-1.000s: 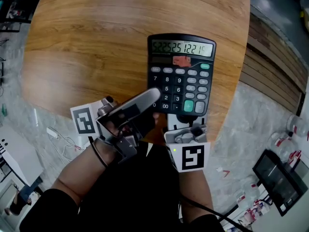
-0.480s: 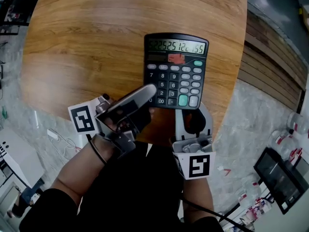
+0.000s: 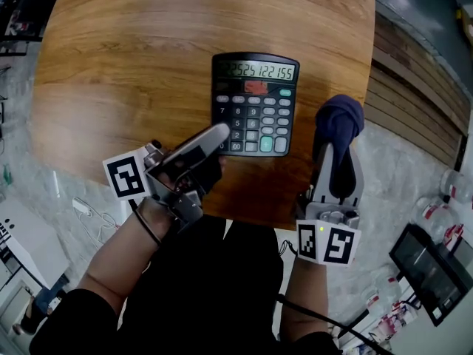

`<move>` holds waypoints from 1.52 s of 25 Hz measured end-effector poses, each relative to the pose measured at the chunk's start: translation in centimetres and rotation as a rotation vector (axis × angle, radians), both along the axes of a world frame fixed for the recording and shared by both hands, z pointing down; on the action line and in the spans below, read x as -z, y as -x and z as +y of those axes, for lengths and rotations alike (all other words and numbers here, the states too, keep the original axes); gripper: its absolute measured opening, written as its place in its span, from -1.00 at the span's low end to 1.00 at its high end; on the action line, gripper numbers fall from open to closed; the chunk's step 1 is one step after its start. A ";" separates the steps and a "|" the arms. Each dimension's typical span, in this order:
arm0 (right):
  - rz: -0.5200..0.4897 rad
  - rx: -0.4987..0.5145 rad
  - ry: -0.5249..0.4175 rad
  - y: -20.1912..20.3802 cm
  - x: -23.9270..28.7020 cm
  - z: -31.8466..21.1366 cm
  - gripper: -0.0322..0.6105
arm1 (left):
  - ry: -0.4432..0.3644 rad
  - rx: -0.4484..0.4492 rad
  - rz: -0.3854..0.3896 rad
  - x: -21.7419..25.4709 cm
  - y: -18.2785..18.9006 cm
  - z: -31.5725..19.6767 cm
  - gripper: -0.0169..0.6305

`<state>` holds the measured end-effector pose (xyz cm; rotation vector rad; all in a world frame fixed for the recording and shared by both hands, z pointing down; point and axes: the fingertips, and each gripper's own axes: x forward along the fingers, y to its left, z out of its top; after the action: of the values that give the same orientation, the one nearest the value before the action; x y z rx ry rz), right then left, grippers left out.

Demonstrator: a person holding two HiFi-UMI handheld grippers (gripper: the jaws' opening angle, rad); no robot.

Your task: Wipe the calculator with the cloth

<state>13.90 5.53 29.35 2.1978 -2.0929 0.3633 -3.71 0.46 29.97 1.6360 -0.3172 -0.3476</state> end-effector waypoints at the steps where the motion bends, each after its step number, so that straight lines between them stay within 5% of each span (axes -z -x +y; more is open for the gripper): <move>1: 0.000 -0.007 0.020 0.0 -0.5 -0.3 -0.64 | 0.008 -0.004 -0.013 -0.9 0.1 0.1 -0.73; 12: -0.036 0.005 0.275 3.0 -6.4 -2.2 -0.64 | 0.078 -0.050 -0.203 -7.1 0.1 1.2 -0.73; 20: -0.013 -0.007 0.346 3.3 -8.2 -2.3 -0.64 | 0.057 -0.048 -0.299 -7.8 0.3 1.4 -0.73; 30: 0.003 -0.010 0.369 3.4 -8.7 -2.1 -0.64 | -0.216 -0.100 -0.777 -9.0 1.0 1.6 -0.62; 38: 0.052 0.004 0.396 3.4 -9.3 -2.1 -0.63 | -0.299 -0.151 -1.020 -10.3 1.3 1.6 -0.55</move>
<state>10.45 3.42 38.63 1.9484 -1.8092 0.6496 -5.02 2.03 40.27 2.0165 -0.9253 0.6220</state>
